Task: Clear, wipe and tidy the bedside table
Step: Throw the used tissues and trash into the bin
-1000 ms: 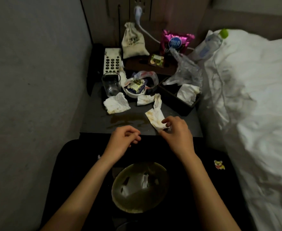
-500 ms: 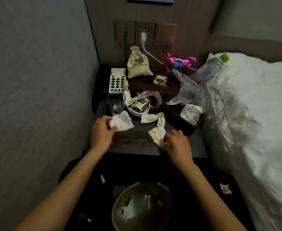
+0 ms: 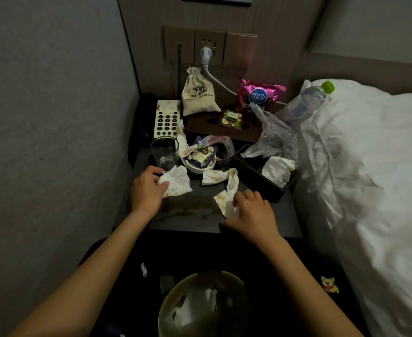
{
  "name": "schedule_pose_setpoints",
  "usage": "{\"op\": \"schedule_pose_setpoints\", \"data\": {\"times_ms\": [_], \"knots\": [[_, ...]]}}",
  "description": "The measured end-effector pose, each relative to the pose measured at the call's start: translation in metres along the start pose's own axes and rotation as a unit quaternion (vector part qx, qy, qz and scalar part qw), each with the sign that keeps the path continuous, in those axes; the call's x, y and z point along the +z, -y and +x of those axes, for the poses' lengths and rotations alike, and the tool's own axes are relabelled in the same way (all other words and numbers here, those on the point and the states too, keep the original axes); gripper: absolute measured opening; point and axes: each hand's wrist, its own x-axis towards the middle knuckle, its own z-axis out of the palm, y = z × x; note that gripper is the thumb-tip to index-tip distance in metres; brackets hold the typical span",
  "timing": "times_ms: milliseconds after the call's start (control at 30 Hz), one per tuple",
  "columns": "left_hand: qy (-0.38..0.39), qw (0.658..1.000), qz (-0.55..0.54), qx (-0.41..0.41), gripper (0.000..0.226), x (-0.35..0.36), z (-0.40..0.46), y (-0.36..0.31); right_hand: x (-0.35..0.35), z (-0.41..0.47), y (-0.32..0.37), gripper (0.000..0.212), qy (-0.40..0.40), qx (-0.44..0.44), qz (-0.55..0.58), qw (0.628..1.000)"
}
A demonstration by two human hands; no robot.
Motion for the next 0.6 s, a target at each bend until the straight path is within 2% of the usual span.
{"op": "schedule_pose_setpoints", "data": {"times_ms": [67,200,267,333,467,533,600], "knots": [[0.002,1.0,-0.013,0.025,0.016,0.0,-0.001,-0.004,0.005,-0.002,-0.001,0.052,-0.009,-0.002,-0.019,1.0],[0.023,0.994,-0.051,0.092,0.007,-0.004,-0.007,-0.022,0.008,-0.001,-0.005,0.021,-0.043,0.003,-0.025,0.999],[0.04,0.989,-0.086,0.112,0.005,-0.004,-0.009,-0.032,0.007,0.003,-0.008,0.013,-0.063,0.009,0.013,0.998],[0.064,0.983,-0.124,0.118,0.004,0.0,-0.009,-0.043,0.001,0.009,-0.01,0.009,-0.098,0.027,0.116,0.988],[0.132,0.974,-0.164,0.078,0.005,0.016,-0.004,-0.061,-0.014,0.033,-0.012,0.009,-0.116,0.057,0.319,0.939],[0.164,0.974,-0.147,0.043,0.005,0.03,-0.002,-0.063,-0.018,0.043,-0.01,0.011,-0.097,0.059,0.353,0.929],[0.171,0.978,-0.122,0.004,0.011,0.043,-0.001,-0.061,-0.017,0.051,-0.006,0.015,-0.087,0.057,0.34,0.935]]}}
